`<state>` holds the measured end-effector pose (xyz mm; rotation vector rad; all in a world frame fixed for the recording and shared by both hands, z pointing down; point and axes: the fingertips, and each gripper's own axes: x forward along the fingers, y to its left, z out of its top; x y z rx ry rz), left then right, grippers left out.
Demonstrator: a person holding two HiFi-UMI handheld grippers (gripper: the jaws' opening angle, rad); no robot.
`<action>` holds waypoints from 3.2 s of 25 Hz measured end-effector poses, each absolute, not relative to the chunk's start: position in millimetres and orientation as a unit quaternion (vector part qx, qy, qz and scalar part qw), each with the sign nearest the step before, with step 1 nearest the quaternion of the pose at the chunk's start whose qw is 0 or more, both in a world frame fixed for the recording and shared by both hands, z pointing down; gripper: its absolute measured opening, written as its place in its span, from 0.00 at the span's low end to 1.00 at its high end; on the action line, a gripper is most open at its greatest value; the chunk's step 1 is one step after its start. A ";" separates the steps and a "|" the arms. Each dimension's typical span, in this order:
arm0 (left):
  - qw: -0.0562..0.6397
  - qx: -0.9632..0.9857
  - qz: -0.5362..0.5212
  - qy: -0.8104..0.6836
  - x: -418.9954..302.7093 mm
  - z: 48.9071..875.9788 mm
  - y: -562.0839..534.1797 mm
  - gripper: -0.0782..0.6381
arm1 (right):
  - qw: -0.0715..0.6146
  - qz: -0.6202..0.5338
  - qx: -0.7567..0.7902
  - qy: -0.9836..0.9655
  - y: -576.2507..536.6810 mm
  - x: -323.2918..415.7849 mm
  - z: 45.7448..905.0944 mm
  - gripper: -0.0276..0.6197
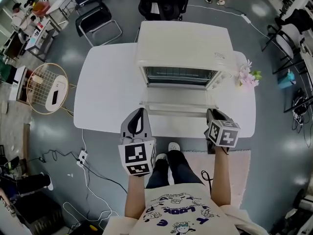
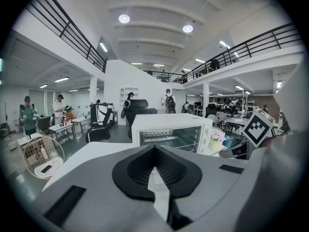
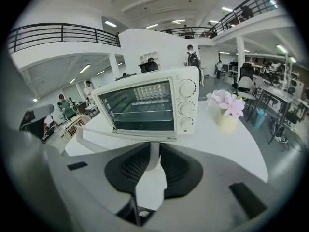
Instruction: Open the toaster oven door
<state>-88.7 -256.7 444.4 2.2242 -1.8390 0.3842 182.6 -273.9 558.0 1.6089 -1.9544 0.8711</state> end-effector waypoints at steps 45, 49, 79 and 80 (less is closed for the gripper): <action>0.172 0.765 0.164 -0.598 -88.5 528.3 -241.2 0.11 | 0.272 0.325 0.599 -0.680 -216.5 181.8 669.2 0.14; 0.176 0.765 0.168 -0.597 -88.6 533.2 -240.4 0.11 | 0.280 0.330 0.599 -0.674 -212.4 182.3 683.1 0.13; 0.186 0.759 0.184 -0.597 -79.4 553.6 -228.3 0.11 | 0.280 0.330 0.604 -0.669 -207.3 184.3 725.8 0.14; 0.186 0.759 0.183 -0.597 -79.3 552.7 -228.0 0.11 | 0.279 0.331 0.605 -0.668 -207.2 184.4 725.9 0.14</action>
